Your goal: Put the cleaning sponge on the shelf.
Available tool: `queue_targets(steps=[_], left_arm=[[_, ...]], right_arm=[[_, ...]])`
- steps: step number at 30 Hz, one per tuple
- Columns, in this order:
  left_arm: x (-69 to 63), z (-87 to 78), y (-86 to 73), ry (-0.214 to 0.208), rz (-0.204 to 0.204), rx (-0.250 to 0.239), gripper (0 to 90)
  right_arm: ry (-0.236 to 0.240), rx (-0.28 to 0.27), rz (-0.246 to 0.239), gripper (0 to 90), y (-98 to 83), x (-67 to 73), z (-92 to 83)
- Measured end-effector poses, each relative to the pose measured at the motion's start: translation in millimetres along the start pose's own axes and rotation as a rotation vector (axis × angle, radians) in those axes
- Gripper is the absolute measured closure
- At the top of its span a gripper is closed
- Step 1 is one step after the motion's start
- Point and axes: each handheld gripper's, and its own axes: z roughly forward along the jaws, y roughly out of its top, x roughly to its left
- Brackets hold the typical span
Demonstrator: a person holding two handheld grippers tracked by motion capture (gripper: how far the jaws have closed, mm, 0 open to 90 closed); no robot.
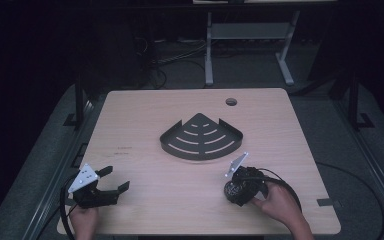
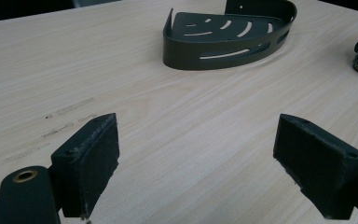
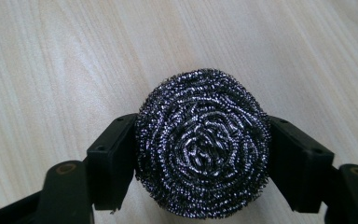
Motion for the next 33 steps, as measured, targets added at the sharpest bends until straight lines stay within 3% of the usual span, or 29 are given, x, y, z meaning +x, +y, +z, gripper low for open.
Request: queue_targets(steps=[17,33], left_arm=[[0.1,-0.7,0.1,-0.002,-0.006,-0.006,13.7],[1.2,-1.4,-0.1,-0.001,-0.011,-0.010,13.7]], right_arm=[[-0.003,0.015,-0.036,32.6,11.7,1.1,-7.8],[0.004,0.007,-0.063,32.6,34.6,-9.9,-23.3]])
